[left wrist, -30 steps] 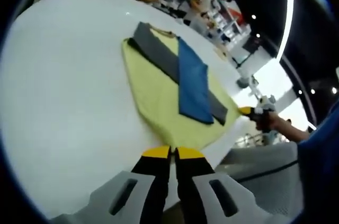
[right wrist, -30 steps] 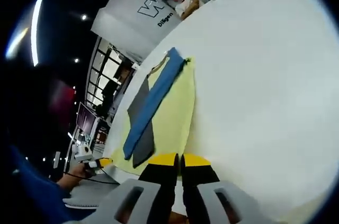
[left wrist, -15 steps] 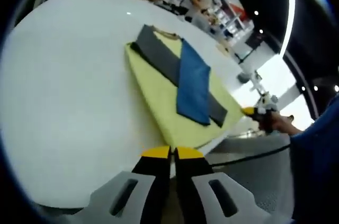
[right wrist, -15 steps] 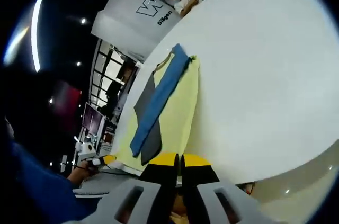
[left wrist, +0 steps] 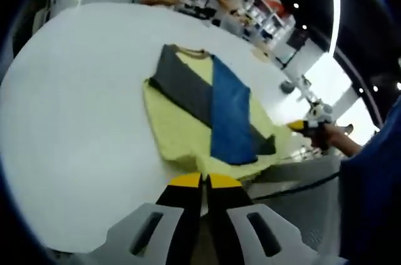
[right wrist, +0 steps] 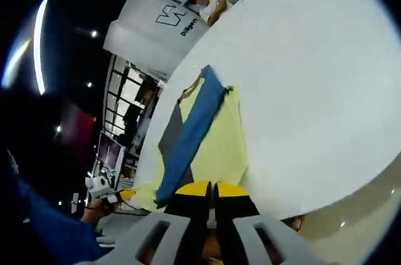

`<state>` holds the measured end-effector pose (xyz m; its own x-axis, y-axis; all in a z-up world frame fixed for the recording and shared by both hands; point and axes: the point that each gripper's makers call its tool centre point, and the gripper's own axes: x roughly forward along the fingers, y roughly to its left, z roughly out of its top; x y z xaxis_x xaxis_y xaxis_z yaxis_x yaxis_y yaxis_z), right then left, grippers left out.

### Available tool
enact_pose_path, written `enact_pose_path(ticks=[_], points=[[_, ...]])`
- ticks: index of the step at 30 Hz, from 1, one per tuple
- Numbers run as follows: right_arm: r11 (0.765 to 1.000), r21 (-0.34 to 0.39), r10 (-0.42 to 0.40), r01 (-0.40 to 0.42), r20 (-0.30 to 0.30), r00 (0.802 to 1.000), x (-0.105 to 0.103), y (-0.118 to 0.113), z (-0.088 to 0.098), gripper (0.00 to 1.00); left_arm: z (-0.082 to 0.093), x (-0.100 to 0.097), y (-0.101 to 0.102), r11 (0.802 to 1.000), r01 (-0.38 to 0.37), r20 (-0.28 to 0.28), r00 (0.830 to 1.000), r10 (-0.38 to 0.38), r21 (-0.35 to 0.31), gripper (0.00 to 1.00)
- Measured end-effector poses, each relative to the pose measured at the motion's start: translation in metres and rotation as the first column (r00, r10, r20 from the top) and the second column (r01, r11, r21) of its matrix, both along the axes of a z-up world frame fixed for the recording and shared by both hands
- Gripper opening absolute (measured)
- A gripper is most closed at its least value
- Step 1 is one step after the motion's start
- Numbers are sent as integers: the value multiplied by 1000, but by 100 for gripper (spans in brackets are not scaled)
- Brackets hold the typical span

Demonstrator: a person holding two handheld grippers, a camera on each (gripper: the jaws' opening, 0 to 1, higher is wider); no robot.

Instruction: Fold the garment on the visible template until the final outline fits inside the template.

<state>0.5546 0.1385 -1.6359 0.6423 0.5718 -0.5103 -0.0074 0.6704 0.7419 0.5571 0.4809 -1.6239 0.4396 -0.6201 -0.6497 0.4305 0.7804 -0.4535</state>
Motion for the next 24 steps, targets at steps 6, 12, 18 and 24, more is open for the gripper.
enact_pose_path(ticks=[6,12,18,24], points=[[998,-67,-9,17,120,993,53,-3,16,0,15,49,4,999,-27,117,993,24,26,0],[984,-178,6,25,171,985,100,-10,14,0,15,99,7,996,-88,180,980,84,17,0],[964,-265,26,28,197,980,143,-11,14,0,18,146,5,992,-108,239,967,90,66,0],[949,-311,29,48,238,971,183,-18,22,0,23,179,6,988,-127,278,956,99,84,0]])
